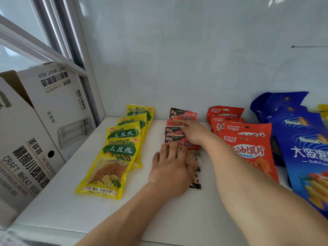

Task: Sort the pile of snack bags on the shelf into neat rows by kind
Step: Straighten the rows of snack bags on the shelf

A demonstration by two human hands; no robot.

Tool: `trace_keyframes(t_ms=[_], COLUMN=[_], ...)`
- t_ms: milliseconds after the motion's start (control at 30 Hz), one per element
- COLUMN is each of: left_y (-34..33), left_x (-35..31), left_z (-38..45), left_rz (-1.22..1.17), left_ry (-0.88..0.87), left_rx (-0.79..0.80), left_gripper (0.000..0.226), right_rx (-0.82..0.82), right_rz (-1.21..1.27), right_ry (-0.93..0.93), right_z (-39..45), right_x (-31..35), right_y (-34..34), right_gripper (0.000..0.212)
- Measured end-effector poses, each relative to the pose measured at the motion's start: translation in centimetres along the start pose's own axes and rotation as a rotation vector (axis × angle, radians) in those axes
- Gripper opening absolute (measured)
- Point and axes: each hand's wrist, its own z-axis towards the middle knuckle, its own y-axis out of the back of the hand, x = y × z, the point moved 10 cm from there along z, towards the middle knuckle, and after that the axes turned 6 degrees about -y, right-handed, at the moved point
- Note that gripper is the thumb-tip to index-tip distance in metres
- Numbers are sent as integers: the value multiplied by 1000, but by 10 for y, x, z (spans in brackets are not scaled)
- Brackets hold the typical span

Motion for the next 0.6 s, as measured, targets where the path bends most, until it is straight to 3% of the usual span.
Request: trace_keyframes(t_ms=[167,367,500,600], left_y=[8,6,3,9], left_x=[-1,1,4,6], left_z=[-2,-2,1,4], left_rz=[-10,-43,-112,-180], left_ry=[-5,6,14,56], left_rx=[-106,-47,10,67], left_gripper=[76,89,62,67], right_rx=[-14,-111,-282,-458], right_rz=[-3,113,184,228], right_ry=[27,85,52,-22], right_z=[-22,-68,-105,-134], right_x=[4,7,-21,-59], right_y=[12,44,79,101], right_gripper=[41,43,44,44])
